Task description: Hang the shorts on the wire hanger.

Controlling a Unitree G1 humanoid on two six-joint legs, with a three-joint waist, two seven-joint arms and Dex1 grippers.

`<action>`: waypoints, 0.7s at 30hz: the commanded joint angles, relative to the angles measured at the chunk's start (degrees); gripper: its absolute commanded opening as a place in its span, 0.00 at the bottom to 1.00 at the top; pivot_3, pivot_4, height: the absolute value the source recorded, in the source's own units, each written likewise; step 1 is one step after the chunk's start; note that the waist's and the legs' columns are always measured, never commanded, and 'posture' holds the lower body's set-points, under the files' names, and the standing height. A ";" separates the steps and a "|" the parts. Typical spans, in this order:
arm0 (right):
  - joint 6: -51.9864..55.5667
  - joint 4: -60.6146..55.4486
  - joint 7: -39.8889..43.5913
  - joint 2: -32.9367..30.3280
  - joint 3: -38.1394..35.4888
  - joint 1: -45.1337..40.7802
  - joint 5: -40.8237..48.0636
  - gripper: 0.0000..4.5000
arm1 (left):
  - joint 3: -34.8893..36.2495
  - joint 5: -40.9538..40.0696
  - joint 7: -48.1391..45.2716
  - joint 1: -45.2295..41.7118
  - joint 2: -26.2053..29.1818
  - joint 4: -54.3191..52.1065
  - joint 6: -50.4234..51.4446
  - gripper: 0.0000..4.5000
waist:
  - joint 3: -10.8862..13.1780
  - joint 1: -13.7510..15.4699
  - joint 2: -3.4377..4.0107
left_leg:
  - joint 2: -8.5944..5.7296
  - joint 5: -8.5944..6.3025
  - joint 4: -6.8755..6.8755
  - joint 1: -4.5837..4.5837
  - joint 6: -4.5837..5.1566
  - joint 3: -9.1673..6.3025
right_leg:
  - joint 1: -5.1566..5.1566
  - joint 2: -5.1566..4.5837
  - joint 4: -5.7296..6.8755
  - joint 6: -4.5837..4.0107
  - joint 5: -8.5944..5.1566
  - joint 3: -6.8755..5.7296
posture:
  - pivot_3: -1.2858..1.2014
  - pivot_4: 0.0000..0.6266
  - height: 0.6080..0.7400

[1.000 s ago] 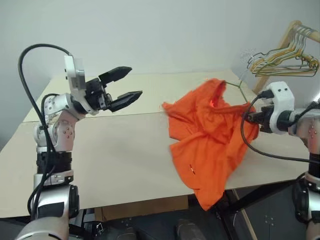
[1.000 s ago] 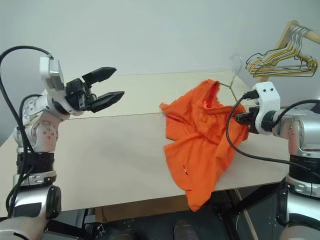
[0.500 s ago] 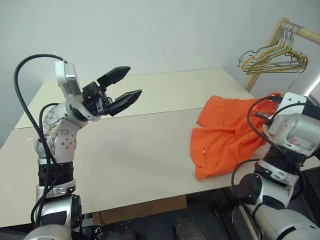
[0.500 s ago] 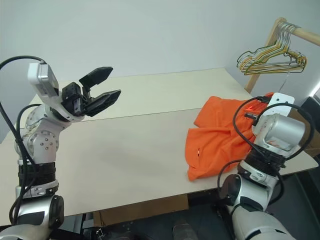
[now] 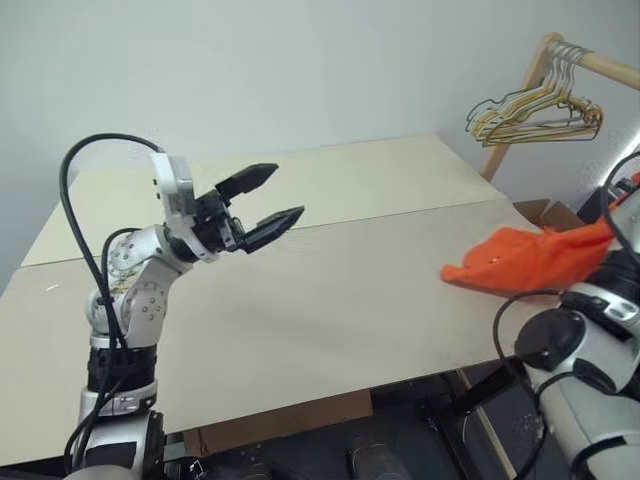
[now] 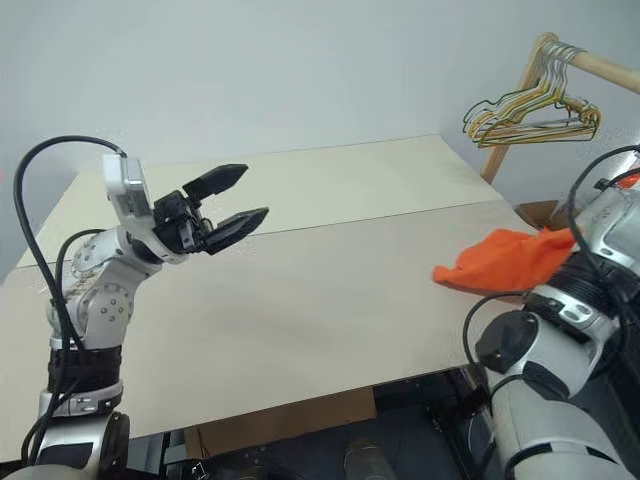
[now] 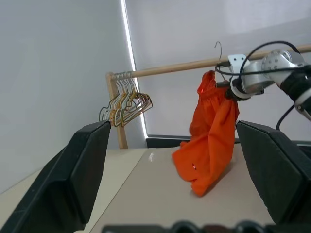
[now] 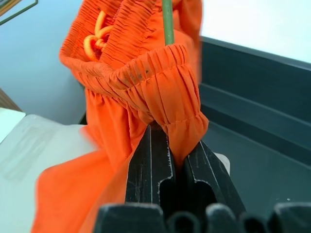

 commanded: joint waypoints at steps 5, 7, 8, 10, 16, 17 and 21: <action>-9.46 16.32 -0.54 -9.10 -1.49 -7.59 6.32 0.00 | -1.33 1.44 0.00 -0.60 0.57 -1.62 -1.58 0.99 | 0.03 -0.10 0.12 | -0.02 -0.01 -0.30 0.38 0.01 0.18 | 0.41 0.00 -0.38 0.02 -0.02 0.04 | 0.45 0.00 1.00; -11.97 21.35 -1.01 -11.43 -2.35 -9.13 8.35 0.00 | -1.59 1.80 -0.08 -0.83 0.52 -1.28 -1.76 0.99 | 0.03 -0.13 0.12 | -0.02 -0.01 -0.31 0.38 0.01 0.21 | 0.42 0.00 -0.40 0.02 -0.01 0.06 | 0.45 0.00 1.00; -12.93 23.76 -1.19 -12.51 -2.67 -9.86 9.41 0.00 | -1.68 1.88 -0.12 -0.92 0.52 -1.17 -1.79 0.99 | 0.03 -0.11 0.12 | -0.03 -0.01 -0.31 0.38 0.01 0.22 | 0.42 -0.01 -0.40 0.02 -0.02 0.07 | 0.45 0.00 1.00; -14.85 28.65 -1.98 -14.70 -4.06 -11.34 12.04 0.00 | -1.74 2.04 -0.21 -0.94 0.40 -1.09 -1.87 0.99 | 0.03 -0.09 0.13 | -0.03 -0.01 -0.33 0.37 0.01 0.24 | 0.42 -0.01 -0.43 0.03 -0.02 0.07 | 0.45 0.00 1.00; -18.90 37.17 -3.43 -19.31 -4.88 -12.74 17.30 0.00 | -1.93 2.47 -0.35 -0.04 0.31 -1.52 -2.19 0.99 | 0.05 -0.03 0.15 | -0.04 -0.01 -0.37 0.37 0.02 0.30 | 0.43 -0.01 -0.51 0.04 -0.03 0.11 | 0.46 0.00 1.00; -19.25 38.21 -3.77 -19.80 -5.21 -12.75 18.36 0.00 | -1.95 2.46 -0.36 0.10 0.31 -1.60 -2.23 0.99 | 0.05 0.01 0.15 | -0.04 -0.01 -0.37 0.37 0.01 0.30 | 0.43 -0.01 -0.52 0.05 -0.03 0.11 | 0.46 0.00 1.00; -19.75 41.05 -4.66 -20.50 -5.20 -12.75 21.57 0.00 | -2.15 2.20 -0.41 0.54 0.35 -2.02 -2.48 0.99 | 0.05 0.24 0.15 | -0.03 -0.01 -0.37 0.37 0.02 0.34 | 0.44 -0.01 -0.55 0.05 -0.03 0.14 | 0.46 0.00 1.00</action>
